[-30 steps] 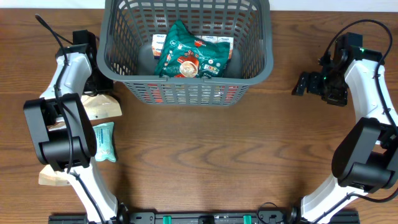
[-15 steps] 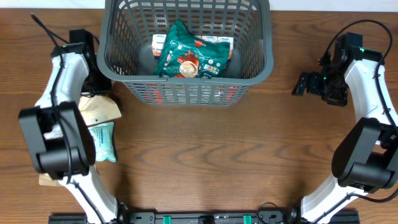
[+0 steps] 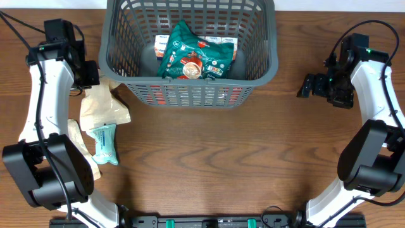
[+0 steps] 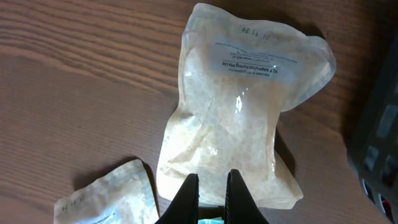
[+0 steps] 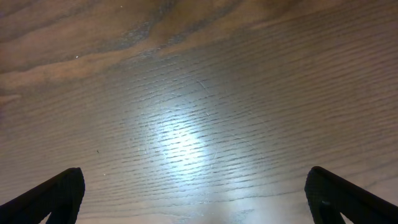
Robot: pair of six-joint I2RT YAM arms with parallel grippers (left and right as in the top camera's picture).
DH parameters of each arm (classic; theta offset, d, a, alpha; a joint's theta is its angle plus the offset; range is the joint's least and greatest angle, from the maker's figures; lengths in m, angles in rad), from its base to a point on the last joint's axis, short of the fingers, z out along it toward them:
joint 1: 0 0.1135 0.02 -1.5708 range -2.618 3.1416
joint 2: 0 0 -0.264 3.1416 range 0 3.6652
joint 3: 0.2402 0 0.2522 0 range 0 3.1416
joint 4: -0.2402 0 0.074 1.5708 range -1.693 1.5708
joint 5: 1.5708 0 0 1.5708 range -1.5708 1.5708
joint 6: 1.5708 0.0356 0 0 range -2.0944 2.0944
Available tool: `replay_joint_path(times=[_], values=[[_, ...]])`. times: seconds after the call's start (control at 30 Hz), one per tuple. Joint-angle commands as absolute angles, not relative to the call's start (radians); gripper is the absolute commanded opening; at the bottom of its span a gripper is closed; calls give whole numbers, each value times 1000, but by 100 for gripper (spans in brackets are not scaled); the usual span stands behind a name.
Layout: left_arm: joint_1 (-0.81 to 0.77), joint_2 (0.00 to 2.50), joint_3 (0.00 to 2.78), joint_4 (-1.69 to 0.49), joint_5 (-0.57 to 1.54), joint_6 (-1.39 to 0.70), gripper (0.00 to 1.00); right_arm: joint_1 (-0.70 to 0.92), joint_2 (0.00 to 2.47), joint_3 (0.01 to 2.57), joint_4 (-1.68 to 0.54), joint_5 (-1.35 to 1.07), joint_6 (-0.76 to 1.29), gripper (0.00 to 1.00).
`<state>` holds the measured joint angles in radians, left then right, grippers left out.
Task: Pack container
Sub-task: 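Reach the left gripper to the upper kraft pouch and grasp it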
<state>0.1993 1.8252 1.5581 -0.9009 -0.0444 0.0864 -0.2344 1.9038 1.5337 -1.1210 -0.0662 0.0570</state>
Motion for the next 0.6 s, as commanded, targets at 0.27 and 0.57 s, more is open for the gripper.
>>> replay_joint_path(times=[0.27,0.57], values=[[124,1816,1556,-927,-34,178,73,-234,1900,1528,-1119,-59,43,99],[123,1855,1556,-920,-34,145,96,-234,1900,1528,-1119,-59,43,99]])
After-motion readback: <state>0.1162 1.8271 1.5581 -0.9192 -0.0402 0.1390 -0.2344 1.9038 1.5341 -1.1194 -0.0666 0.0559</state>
